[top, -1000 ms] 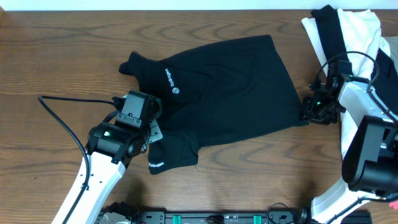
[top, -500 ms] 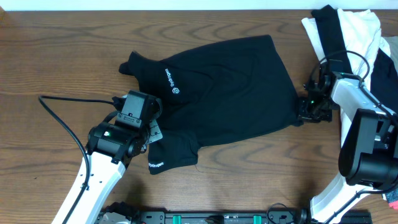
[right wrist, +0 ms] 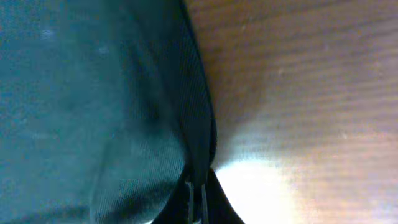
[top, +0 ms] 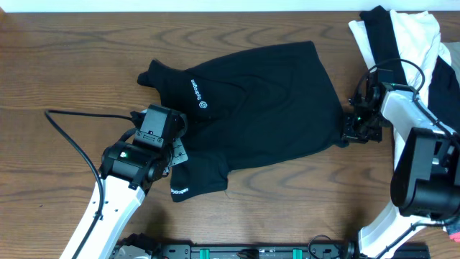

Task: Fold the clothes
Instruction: 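Stretch the shirt between both grippers, pulling left and right apart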

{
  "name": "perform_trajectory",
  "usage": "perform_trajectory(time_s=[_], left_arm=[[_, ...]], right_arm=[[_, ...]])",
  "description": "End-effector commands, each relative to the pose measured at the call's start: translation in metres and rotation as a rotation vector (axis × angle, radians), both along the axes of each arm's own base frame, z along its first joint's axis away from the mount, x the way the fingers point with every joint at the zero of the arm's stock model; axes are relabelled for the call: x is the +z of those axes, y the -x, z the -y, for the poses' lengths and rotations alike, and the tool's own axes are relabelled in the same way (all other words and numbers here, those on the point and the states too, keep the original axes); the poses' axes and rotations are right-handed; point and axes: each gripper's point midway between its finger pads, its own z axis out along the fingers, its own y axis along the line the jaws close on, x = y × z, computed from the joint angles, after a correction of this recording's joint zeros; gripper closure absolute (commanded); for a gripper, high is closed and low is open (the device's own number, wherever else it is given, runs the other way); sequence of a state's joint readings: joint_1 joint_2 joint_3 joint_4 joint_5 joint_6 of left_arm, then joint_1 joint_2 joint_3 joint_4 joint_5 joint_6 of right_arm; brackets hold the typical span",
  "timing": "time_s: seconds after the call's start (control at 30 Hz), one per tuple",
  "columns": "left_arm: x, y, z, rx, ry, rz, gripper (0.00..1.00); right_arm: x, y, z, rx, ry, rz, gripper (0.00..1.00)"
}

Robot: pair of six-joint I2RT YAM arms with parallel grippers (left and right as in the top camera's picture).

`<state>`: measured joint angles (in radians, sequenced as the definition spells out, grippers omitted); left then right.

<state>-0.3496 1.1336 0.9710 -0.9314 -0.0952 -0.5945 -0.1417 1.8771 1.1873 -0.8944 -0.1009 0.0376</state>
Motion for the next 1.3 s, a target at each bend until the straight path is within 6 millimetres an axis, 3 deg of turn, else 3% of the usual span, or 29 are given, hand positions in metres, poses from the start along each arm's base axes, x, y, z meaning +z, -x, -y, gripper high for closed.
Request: perform_trajectory(time_s=[0.0,0.13,0.27,0.57,0.73,0.93,1.1,1.27], left_arm=[[-0.001,-0.001,-0.006,-0.048,-0.056,0.004,0.94],[0.009,-0.003,-0.006,-0.078,-0.06,0.036,0.94],[0.042,-0.01,-0.003,-0.114,-0.049,0.137,0.94],[0.153,-0.015,-0.009,-0.115,-0.022,0.458,0.94],[0.215,-0.001,-0.025,-0.073,-0.033,0.641,0.94],[0.272,0.023,-0.034,-0.068,0.001,0.805,0.94],[0.301,0.037,-0.039,-0.056,0.027,0.891,0.94],[0.301,0.031,-0.037,-0.058,0.024,0.882,0.94]], right_arm=[[0.053,-0.016,-0.003,-0.001,0.011,0.164,0.99],[0.111,-0.018,0.002,-0.016,0.035,0.323,0.99],[0.173,-0.012,0.013,-0.054,0.071,0.493,0.99],[0.305,0.027,0.032,-0.129,0.186,0.859,0.99],[0.362,0.056,0.041,-0.176,0.282,1.012,0.99],[0.429,0.087,0.042,-0.22,0.347,1.194,0.99],[0.464,0.101,0.042,-0.242,0.383,1.284,0.99],[0.458,0.091,0.047,-0.248,0.388,1.252,0.99]])
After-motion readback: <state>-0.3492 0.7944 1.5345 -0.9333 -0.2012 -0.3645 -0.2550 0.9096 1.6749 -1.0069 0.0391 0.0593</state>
